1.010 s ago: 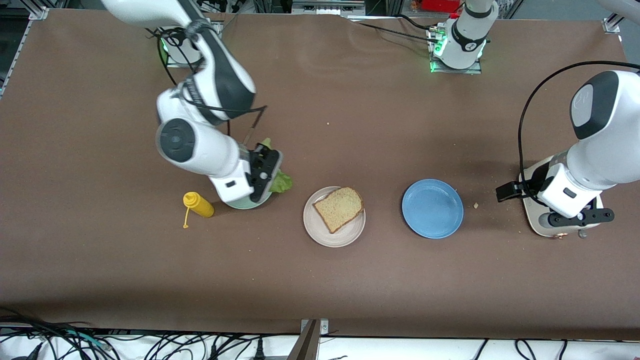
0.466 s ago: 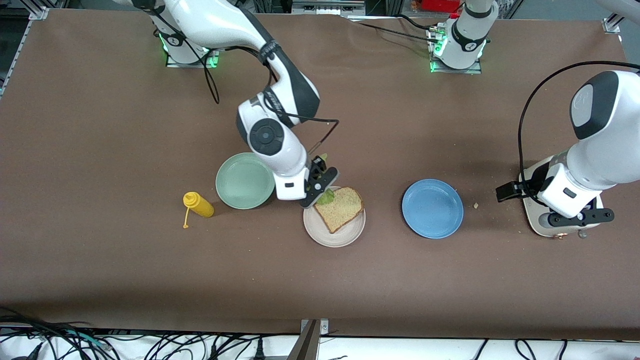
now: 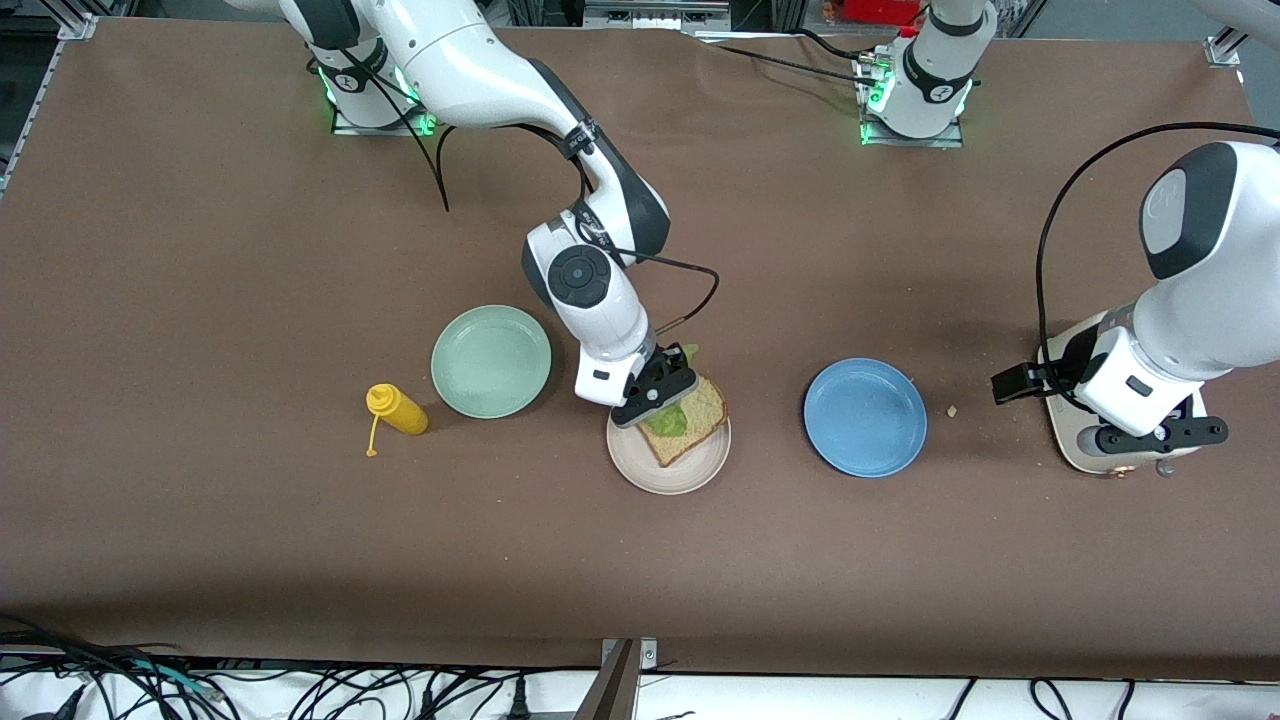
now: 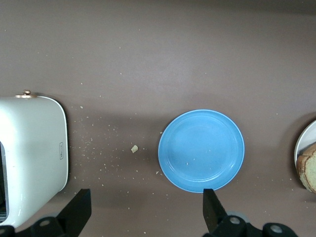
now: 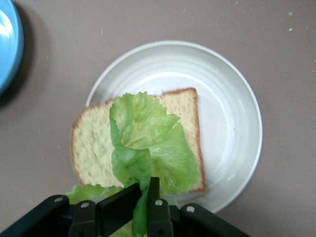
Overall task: Make sandwich in beige plate with both arms
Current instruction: 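Lower the lettuce onto the bread and open the right gripper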
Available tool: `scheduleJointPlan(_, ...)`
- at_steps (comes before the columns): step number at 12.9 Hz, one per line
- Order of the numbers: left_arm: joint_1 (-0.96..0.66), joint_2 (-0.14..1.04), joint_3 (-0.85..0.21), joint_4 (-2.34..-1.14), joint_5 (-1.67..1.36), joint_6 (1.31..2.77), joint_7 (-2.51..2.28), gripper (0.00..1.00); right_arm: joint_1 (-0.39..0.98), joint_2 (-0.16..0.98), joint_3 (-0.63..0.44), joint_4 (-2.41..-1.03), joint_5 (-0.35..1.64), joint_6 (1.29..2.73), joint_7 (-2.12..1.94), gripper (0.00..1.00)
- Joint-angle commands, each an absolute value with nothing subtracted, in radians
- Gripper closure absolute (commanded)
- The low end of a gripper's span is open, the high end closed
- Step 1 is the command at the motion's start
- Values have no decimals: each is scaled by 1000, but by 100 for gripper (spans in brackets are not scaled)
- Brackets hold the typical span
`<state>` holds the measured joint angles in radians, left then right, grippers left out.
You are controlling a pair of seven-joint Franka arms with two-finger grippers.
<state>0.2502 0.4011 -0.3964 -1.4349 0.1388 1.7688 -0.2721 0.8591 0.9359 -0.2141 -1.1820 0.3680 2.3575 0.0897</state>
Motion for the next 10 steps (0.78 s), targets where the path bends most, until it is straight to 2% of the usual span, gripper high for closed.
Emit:
scheduleJointPlan(1, 261, 399, -403, -1433, 117, 1770, -247, 1, 893, 977, -238, -1138, 390, 2442, 192, 100)
scheduleJointPlan(7, 261, 397, -403, -1434, 115, 1770, -247, 1, 905, 997, -247, -1140, 388, 2520, 193, 100)
scheduleJointPlan(8, 259, 397, -403, -1434, 115, 1770, -247, 1, 904, 997, -248, -1140, 388, 2522, 190, 96)
scheduleJointPlan(10, 259, 397, -403, -1434, 117, 1769, -249, 1, 904, 1002, -249, -1141, 390, 2554, 193, 70)
